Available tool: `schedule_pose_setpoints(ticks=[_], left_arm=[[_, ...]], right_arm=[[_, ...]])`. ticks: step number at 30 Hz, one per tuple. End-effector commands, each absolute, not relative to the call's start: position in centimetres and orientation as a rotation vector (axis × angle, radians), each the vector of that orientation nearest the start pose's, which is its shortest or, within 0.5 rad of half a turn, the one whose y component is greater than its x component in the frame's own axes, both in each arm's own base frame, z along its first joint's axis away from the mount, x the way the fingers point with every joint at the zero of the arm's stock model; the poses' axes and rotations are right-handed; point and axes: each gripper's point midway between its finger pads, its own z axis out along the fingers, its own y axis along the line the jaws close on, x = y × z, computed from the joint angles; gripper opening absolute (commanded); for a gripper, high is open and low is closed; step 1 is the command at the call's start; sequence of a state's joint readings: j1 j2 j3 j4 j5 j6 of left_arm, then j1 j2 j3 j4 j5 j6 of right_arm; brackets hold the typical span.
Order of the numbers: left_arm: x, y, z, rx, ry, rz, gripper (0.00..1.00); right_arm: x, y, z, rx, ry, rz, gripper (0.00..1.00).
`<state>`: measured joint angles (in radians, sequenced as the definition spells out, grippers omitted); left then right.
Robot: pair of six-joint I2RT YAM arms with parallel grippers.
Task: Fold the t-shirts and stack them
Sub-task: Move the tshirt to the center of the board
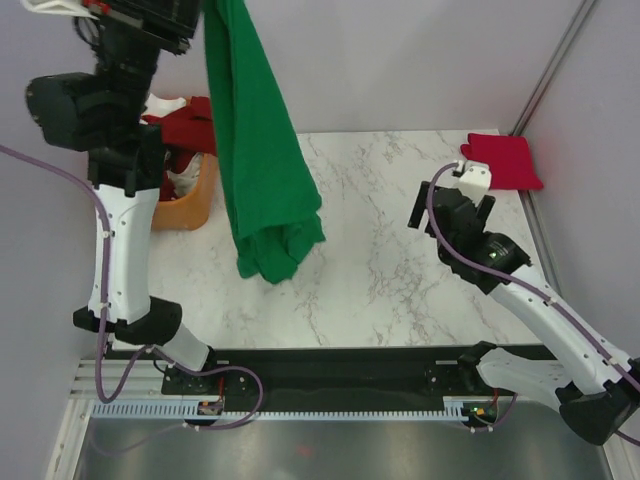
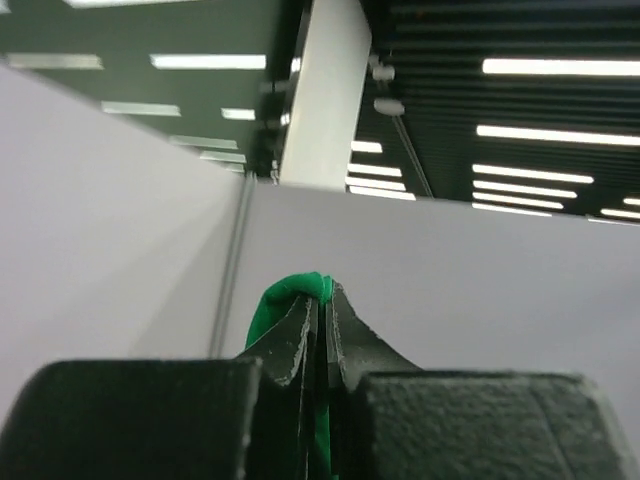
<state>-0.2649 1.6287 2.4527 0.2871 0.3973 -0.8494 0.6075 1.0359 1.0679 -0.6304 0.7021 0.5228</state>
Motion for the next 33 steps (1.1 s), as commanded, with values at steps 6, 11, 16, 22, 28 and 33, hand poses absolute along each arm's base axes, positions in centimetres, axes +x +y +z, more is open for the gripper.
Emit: schedule_pose_setpoints(ticks=[6, 11, 16, 22, 28, 33], left_arm=[[30.7, -30.9, 51.7, 0.298, 1.315, -1.433, 0.32], [33.5, -34.1, 29.9, 0.268, 2.066, -0.792, 1.00], [31.3, -31.3, 27.2, 0.255, 2.116, -0.734, 1.00], [31.2, -30.7, 27.1, 0.245, 2.116, -0.728, 1.00], [31.5, -16.6, 15.3, -0.120, 2.442, -0.193, 0.90], [32.1, -15.3, 10.3, -0.118, 2.503, -0.082, 0.82]], right_arm=[[27.7, 0.4, 35.3, 0.598, 1.750, -0.210, 0.98], [27.3, -1.2, 38.4, 0.607, 1.720, -0.224, 0.98], [29.6, 2.8, 35.0, 0.440, 1.913, -0.121, 0.98], [32.4, 10.1, 28.6, 0.216, 2.165, 0.133, 0.98], [32.9, 11.0, 25.7, 0.195, 2.232, 0.143, 0.98], [32.5, 10.7, 23.9, 0.180, 2.262, 0.113, 0.98]])
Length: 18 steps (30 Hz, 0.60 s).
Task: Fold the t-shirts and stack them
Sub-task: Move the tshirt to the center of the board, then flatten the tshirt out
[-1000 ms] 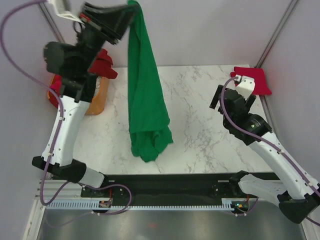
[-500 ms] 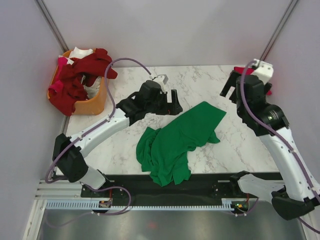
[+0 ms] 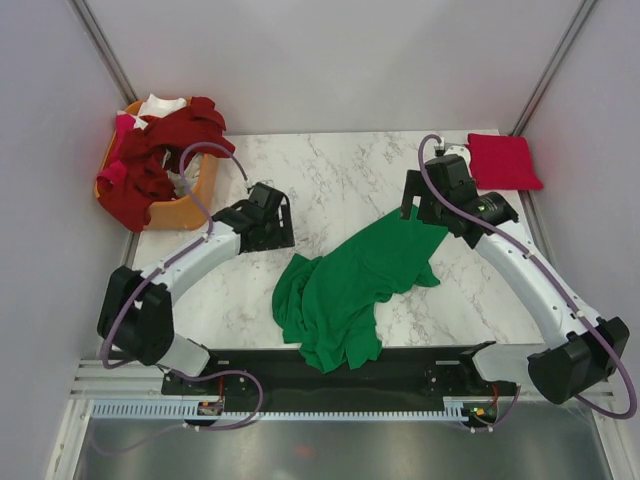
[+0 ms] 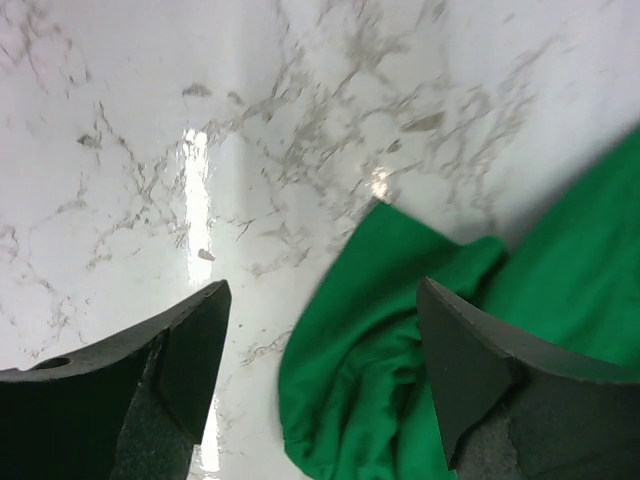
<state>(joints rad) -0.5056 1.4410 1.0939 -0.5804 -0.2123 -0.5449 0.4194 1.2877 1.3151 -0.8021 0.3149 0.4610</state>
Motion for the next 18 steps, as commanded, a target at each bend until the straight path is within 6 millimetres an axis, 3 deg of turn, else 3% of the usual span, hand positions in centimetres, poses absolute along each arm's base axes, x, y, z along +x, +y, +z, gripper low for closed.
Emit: schedule_pose_setpoints(ticks=[1, 2, 5, 9, 12, 18], left_arm=[[32.1, -15.5, 9.3, -0.115, 2.520, -0.082, 0.81], [32.2, -15.6, 7.7, -0.122, 2.560, -0.057, 0.81], [32.8, -16.1, 5.4, -0.121, 2.600, -0.039, 0.77], [33.5, -17.1, 3.6, -0.112, 2.617, -0.070, 0.76], [33.2, -17.8, 2.6, -0.101, 2.647, -0.111, 0.75], [32.7, -19.3, 2.8, -0.073, 2.636, -0.164, 0.74]], right_arm=[[32.5, 10.8, 23.2, 0.172, 2.274, 0.117, 0.98], [32.5, 10.9, 22.8, 0.167, 2.280, 0.120, 0.98], [32.3, 11.2, 21.7, 0.151, 2.306, 0.125, 0.98], [31.9, 10.8, 21.0, 0.140, 2.312, 0.106, 0.98], [31.7, 10.4, 20.5, 0.141, 2.315, 0.085, 0.98], [32.0, 10.5, 19.7, 0.140, 2.329, 0.076, 0.98]])
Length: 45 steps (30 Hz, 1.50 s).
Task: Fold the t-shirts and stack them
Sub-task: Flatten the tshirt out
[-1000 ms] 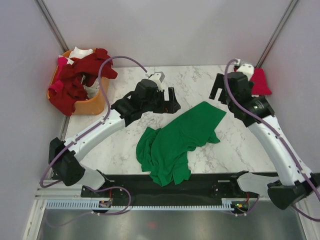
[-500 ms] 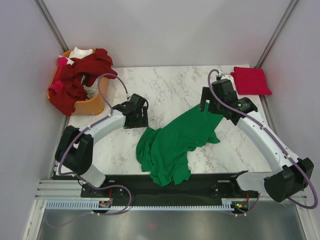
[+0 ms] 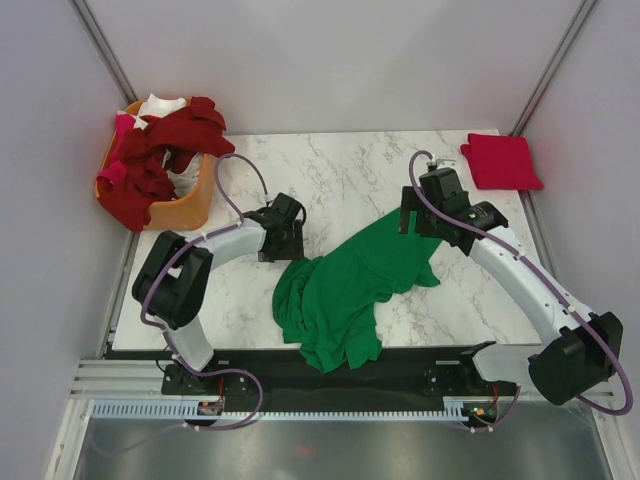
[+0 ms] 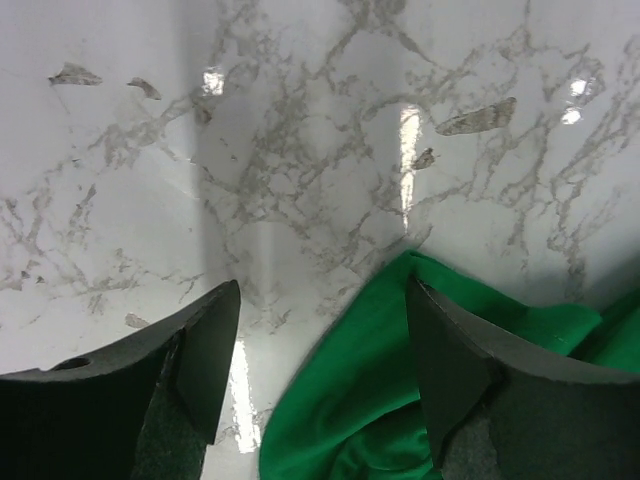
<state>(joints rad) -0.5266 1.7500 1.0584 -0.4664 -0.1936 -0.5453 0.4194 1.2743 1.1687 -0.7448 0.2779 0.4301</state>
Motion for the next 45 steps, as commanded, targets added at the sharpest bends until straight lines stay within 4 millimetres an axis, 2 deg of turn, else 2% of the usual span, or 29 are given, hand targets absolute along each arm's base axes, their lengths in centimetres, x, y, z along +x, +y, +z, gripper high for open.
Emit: schedule_pose_setpoints(ticks=[1, 4, 7, 9, 13, 14, 16, 17, 19, 22, 23, 25, 27, 28, 31, 32, 33, 34, 35, 36, 38, 39, 42, 43, 44, 45], left_arm=[[32.6, -19.5, 3.1, -0.070, 2.630, -0.171, 0.74], [32.6, -19.6, 3.2, -0.068, 2.624, -0.169, 0.74], [32.5, -19.5, 2.3, -0.067, 2.643, -0.150, 0.73], [32.2, -19.5, 1.3, -0.065, 2.670, -0.143, 0.66], [32.0, -19.9, 1.0, -0.069, 2.671, -0.161, 0.55], [32.0, -19.9, 0.9, -0.066, 2.670, -0.159, 0.49], [32.2, -19.9, 0.5, -0.050, 2.676, -0.140, 0.42], [32.3, -19.9, 0.4, -0.032, 2.679, -0.133, 0.33], [32.6, -19.9, 0.2, -0.015, 2.678, -0.129, 0.24], [32.9, -20.0, 0.4, 0.002, 2.674, -0.131, 0.06], [33.0, -20.0, 0.5, 0.021, 2.673, -0.131, 0.02], [33.2, -19.8, 1.1, 0.029, 2.662, -0.128, 0.02], [33.7, -18.7, 3.4, -0.004, 2.623, -0.127, 0.02], [33.9, -18.3, 4.8, -0.033, 2.604, -0.153, 0.02], [35.0, -16.6, 11.8, -0.114, 2.453, -0.224, 0.02], [35.1, -16.2, 15.4, -0.108, 2.367, -0.255, 0.02], [35.5, -16.2, 18.7, -0.100, 2.307, -0.281, 0.02], [35.5, -16.2, 21.2, -0.085, 2.259, -0.302, 0.02], [35.7, -16.3, 24.1, -0.091, 2.189, -0.336, 0.02], [35.6, -16.3, 29.4, -0.100, 2.066, -0.394, 0.02], [34.2, -15.2, 33.0, -0.025, 2.000, -0.366, 0.02], [33.0, -14.7, 36.7, -0.018, 1.908, -0.402, 0.02], [31.1, -12.7, 39.4, -0.024, 1.813, -0.363, 0.02], [30.7, -12.5, 39.2, -0.024, 1.813, -0.362, 0.02], [30.6, -12.4, 37.3, -0.019, 1.851, -0.347, 0.02], [30.9, -10.8, 36.4, -0.055, 1.856, -0.254, 0.02]], right_arm=[[31.9, 10.6, 19.5, 0.135, 2.334, 0.075, 0.98], [32.1, 10.8, 19.3, 0.138, 2.335, 0.086, 0.98], [32.0, 10.8, 19.2, 0.133, 2.337, 0.088, 0.98], [32.0, 10.8, 19.2, 0.134, 2.335, 0.087, 0.98], [31.9, 10.4, 18.9, 0.137, 2.337, 0.064, 0.98], [31.9, 10.4, 18.8, 0.133, 2.341, 0.059, 0.98], [32.0, 10.4, 18.7, 0.133, 2.342, 0.057, 0.98], [32.0, 10.4, 18.6, 0.131, 2.344, 0.056, 0.98], [32.1, 10.5, 18.5, 0.127, 2.345, 0.055, 0.98], [32.4, 10.7, 18.2, 0.121, 2.356, 0.061, 0.98], [32.5, 11.0, 18.1, 0.114, 2.359, 0.069, 0.98], [33.4, 11.6, 17.9, 0.105, 2.365, 0.086, 0.98], [34.5, 11.9, 18.6, 0.111, 2.350, 0.088, 0.98], [35.1, 12.1, 17.9, 0.112, 2.371, 0.079, 0.98], [37.5, 12.2, 17.8, 0.129, 2.378, 0.071, 0.98], [38.1, 12.5, 17.8, 0.130, 2.384, 0.083, 0.98], [39.1, 12.5, 18.7, 0.143, 2.364, 0.093, 0.98], [39.8, 12.6, 18.0, 0.145, 2.381, 0.088, 0.98], [40.3, 12.8, 18.1, 0.147, 2.378, 0.096, 0.98], [41.0, 12.9, 18.9, 0.154, 2.362, 0.101, 0.98], [41.8, 12.9, 18.5, 0.165, 2.368, 0.090, 0.98], [42.2, 12.9, 18.3, 0.173, 2.371, 0.086, 0.98], [42.5, 12.5, 17.3, 0.188, 2.389, 0.061, 0.98], [42.5, 12.3, 16.9, 0.195, 2.396, 0.051, 0.98], [42.6, 12.3, 16.4, 0.195, 2.403, 0.048, 0.98], [42.6, 12.3, 15.3, 0.192, 2.426, 0.041, 0.98]])
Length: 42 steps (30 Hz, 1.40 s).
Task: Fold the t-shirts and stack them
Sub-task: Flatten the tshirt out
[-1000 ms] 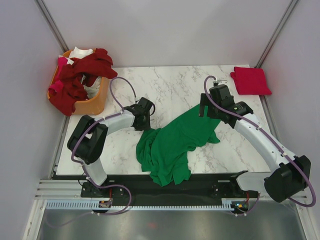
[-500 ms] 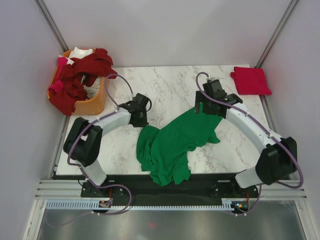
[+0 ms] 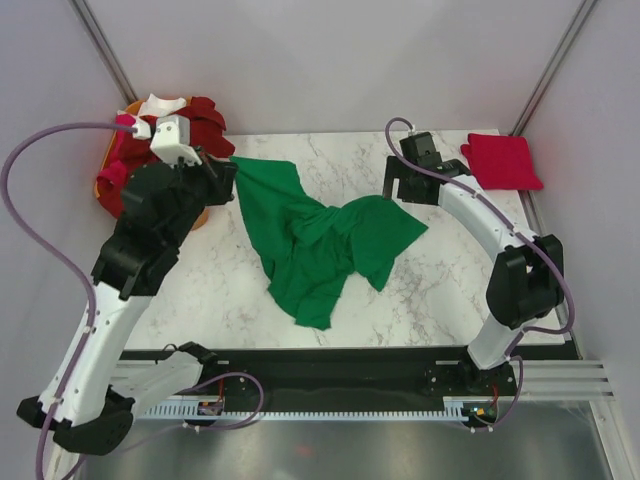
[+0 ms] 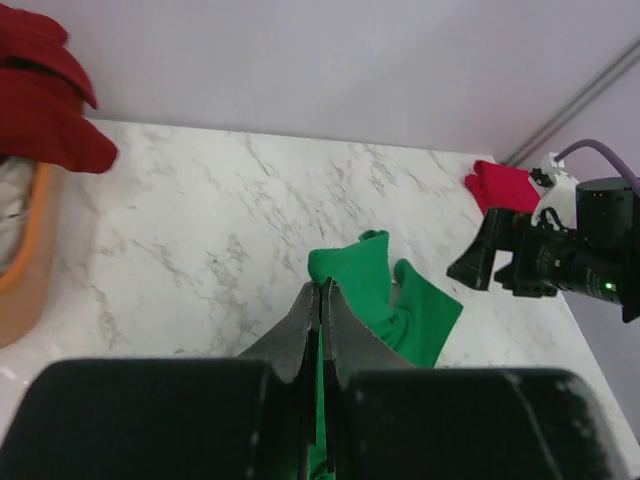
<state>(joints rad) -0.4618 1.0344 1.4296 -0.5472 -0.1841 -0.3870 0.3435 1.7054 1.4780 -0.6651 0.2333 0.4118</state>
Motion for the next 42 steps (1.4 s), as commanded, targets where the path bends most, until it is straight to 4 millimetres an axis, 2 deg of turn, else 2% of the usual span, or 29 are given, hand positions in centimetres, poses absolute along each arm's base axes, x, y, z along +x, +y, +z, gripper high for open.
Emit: schedule_pose_setpoints(ticks=[1, 2, 4, 5, 8, 11, 14, 16, 20, 23, 26, 31, 34, 39, 40, 42], left_arm=[[31.0, -10.4, 35.0, -0.055, 1.883, -0.215, 0.02], [31.0, -10.6, 32.2, -0.035, 1.945, -0.199, 0.02], [31.0, -11.1, 29.1, -0.025, 2.014, -0.198, 0.02], [30.8, -10.9, 26.5, -0.020, 2.069, -0.173, 0.02], [30.7, -10.5, 22.8, -0.027, 2.148, -0.117, 0.02], [30.9, -10.6, 21.5, -0.016, 2.183, -0.097, 0.02], [31.1, -10.8, 21.2, -0.006, 2.191, -0.098, 0.02], [31.1, -10.8, 21.2, -0.003, 2.190, -0.094, 0.02], [30.7, -10.6, 20.9, -0.005, 2.193, -0.092, 0.02], [30.7, -10.7, 20.9, -0.001, 2.193, -0.098, 0.02], [30.9, -10.9, 21.0, 0.009, 2.194, -0.106, 0.02], [30.7, -10.7, 20.8, 0.007, 2.194, -0.096, 0.02], [30.8, -10.7, 20.8, 0.007, 2.193, -0.096, 0.02], [30.9, -10.7, 20.9, 0.009, 2.193, -0.094, 0.02], [30.9, -10.6, 20.7, 0.007, 2.197, -0.089, 0.02], [30.9, -10.6, 20.7, 0.007, 2.195, -0.090, 0.02]], right_arm=[[42.7, 12.3, 14.9, 0.192, 2.433, 0.043, 0.98], [42.8, 12.6, 14.4, 0.188, 2.440, 0.049, 0.98], [43.1, 13.0, 13.2, 0.172, 2.468, 0.061, 0.98], [43.2, 13.1, 12.9, 0.170, 2.476, 0.061, 0.98], [44.0, 13.0, 12.4, 0.159, 2.479, 0.044, 0.98], [45.1, 13.0, 11.3, 0.150, 2.497, 0.044, 0.98], [46.4, 13.8, 10.7, 0.133, 2.513, 0.071, 0.98], [46.5, 13.7, 10.0, 0.140, 2.531, 0.055, 0.98], [44.2, 11.5, 7.1, 0.225, 2.591, -0.065, 0.98], [43.1, 10.8, 5.0, 0.245, 2.624, -0.071, 0.98], [43.0, 10.8, 3.9, 0.247, 2.646, -0.059, 0.96], [43.2, 9.2, 2.9, 0.296, 2.650, -0.089, 0.89], [43.4, 9.1, 2.1, 0.298, 2.658, -0.063, 0.87], [43.8, 9.0, 0.7, 0.301, 2.675, -0.039, 0.63], [43.8, 8.8, 0.4, 0.310, 2.677, -0.035, 0.54], [43.7, 9.0, -0.1, 0.312, 2.689, -0.006, 0.43]])
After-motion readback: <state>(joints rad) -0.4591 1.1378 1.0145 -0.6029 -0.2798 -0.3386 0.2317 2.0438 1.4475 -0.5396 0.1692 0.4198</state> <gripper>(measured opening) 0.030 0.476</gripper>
